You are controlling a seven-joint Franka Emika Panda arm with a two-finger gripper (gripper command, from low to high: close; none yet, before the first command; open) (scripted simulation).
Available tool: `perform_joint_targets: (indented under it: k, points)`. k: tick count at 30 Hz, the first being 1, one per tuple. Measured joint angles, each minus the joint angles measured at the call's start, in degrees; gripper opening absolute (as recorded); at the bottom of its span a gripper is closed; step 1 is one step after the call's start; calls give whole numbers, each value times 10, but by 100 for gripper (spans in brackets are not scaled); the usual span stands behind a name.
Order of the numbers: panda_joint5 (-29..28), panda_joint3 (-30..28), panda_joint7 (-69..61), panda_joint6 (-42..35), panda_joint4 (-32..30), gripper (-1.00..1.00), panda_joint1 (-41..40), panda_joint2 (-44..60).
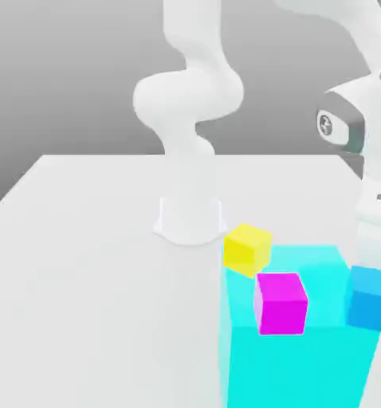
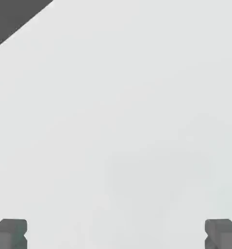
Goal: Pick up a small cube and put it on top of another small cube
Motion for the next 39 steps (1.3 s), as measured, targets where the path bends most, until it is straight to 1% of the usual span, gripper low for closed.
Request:
perform_joint_targets:
  k: [3,4,14,16,18,21,24,25,32,39]
  points:
    - [4,2,60,57,-60,0,7,-15]
    - [-4,-2,83,69,-73,0,3,-22]
    - [-137,-21,298,98,-125,0,-99,-102]
    - [-179,-28,336,105,-137,0,-116,-81]
    - [-205,-31,356,129,-137,0,-124,-44]
    - [-236,-49,378,177,-128,0,-113,16]
    - [-252,-71,391,228,-118,0,-93,78]
    - [-254,-76,392,238,-116,-100,-89,90]
    - [-258,-76,396,238,-116,-100,-90,89]
    - [-211,-50,361,129,-139,-100,-102,-42]
